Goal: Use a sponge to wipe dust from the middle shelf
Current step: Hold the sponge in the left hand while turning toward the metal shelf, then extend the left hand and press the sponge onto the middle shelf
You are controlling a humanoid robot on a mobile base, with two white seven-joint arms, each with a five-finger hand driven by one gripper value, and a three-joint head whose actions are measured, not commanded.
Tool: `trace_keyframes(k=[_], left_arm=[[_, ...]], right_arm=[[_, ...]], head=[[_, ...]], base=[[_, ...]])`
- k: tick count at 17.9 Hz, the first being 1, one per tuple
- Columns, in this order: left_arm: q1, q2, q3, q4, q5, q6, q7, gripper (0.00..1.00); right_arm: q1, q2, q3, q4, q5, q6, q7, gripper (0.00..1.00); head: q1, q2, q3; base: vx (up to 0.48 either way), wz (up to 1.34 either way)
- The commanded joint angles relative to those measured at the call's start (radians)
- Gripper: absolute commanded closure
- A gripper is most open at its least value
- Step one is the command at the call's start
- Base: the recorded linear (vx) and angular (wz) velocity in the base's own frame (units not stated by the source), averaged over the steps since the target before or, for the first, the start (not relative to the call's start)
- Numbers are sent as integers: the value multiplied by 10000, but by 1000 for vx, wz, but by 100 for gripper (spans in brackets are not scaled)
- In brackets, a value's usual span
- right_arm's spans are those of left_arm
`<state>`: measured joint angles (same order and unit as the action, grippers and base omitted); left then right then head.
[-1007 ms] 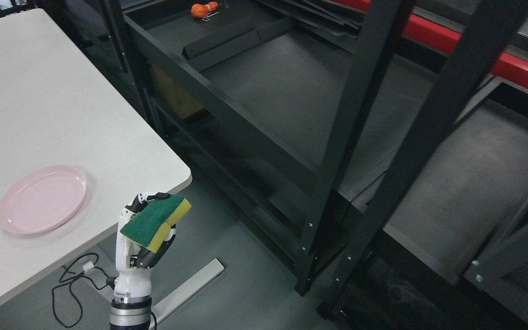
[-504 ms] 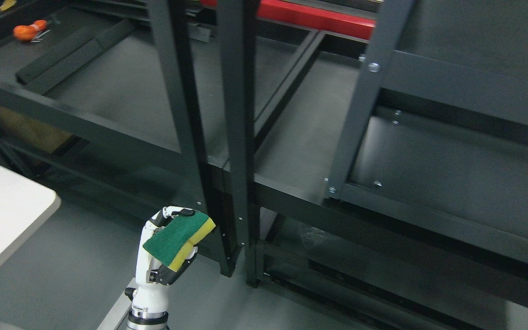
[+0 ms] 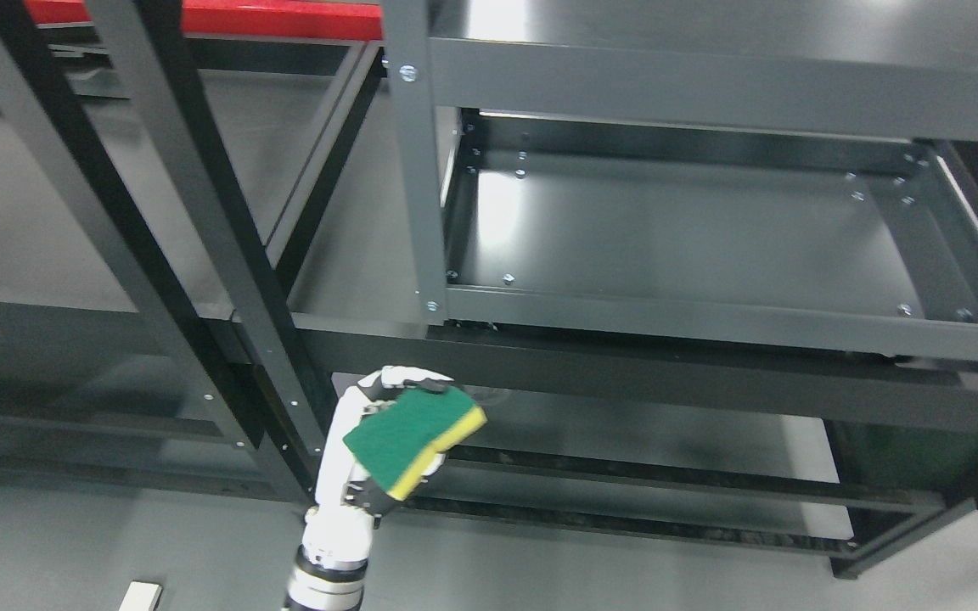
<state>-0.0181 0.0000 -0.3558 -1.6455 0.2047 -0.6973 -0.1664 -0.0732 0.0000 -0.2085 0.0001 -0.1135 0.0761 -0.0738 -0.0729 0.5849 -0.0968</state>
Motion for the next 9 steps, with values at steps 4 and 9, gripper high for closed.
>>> trace_keyframes(k=[4,9], left_arm=[[-3388,174,-4354,103,-3440,1384,69,100],[-6791,174,-5645,455,-4853,2661,69,100]], right_arm=[[-5,-175,-1,-175,0,6,1,0],[-5,-175,-1,-175,0,6,1,0]], head=[[0,0,0],[0,0,0]], base=[[-48,-150],[26,118]])
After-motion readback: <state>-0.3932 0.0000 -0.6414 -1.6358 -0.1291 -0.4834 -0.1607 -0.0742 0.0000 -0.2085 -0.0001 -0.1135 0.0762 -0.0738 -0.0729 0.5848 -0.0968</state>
